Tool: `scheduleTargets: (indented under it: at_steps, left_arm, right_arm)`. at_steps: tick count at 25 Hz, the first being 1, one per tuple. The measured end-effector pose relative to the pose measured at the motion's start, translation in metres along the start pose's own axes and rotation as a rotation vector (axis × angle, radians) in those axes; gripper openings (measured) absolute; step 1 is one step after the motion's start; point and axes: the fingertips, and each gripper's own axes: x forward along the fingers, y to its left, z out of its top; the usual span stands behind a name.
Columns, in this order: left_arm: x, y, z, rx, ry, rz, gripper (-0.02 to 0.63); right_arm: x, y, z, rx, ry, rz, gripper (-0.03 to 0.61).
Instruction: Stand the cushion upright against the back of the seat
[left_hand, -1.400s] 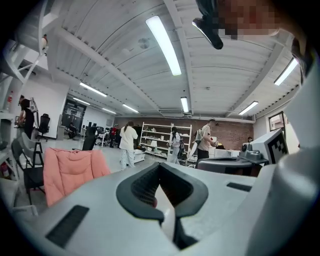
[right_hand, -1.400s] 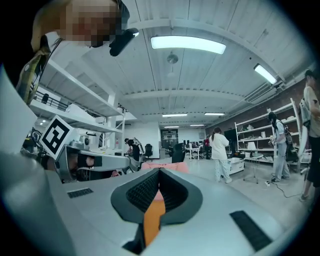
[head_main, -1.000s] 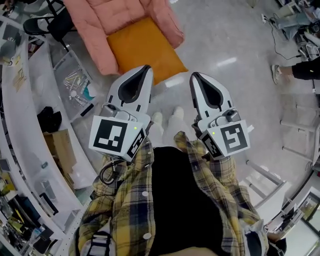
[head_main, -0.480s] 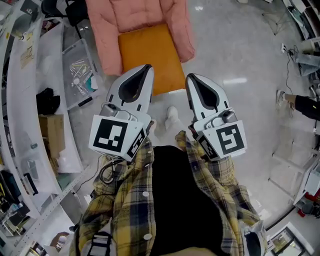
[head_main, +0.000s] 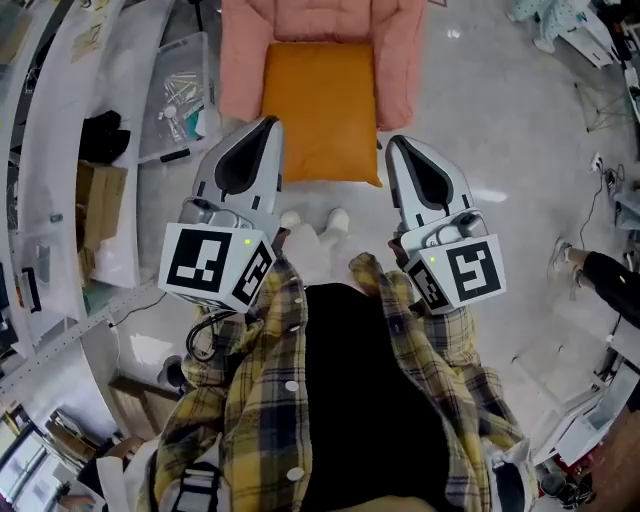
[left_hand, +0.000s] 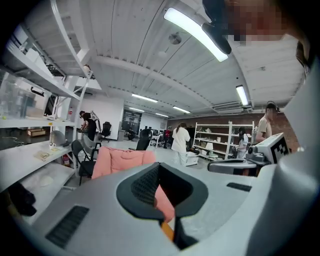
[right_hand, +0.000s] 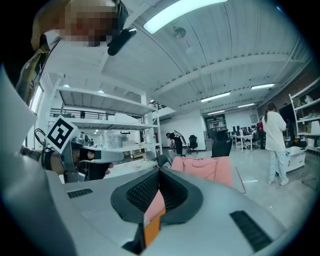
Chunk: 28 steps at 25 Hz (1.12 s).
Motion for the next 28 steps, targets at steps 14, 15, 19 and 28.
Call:
scheduleTargets:
  at_steps: [14, 15, 19, 28]
  left_arm:
    - [0.001, 0.031, -0.027, -0.062, 0.049, 0.038, 0.005]
    - [0.004, 0.034, -0.027, -0.062, 0.048, 0.031, 0.005]
    - [0.019, 0.05, -0.022, -0.063, 0.047, -0.008, 0.005]
    - [0.048, 0.1, -0.007, -0.058, 0.042, -0.067, 0.005]
  right_arm:
    - [0.039, 0.012, -0.028, 0.03, 0.072, 0.066, 0.017]
    - [0.043, 0.01, -0.029, 0.022, 0.084, 0.056, 0.017]
    - [0.061, 0.005, -0.03, 0.004, 0.11, 0.012, 0.017]
    - [0.096, -0.01, -0.031, 0.011, 0.124, -0.11, 0.017]
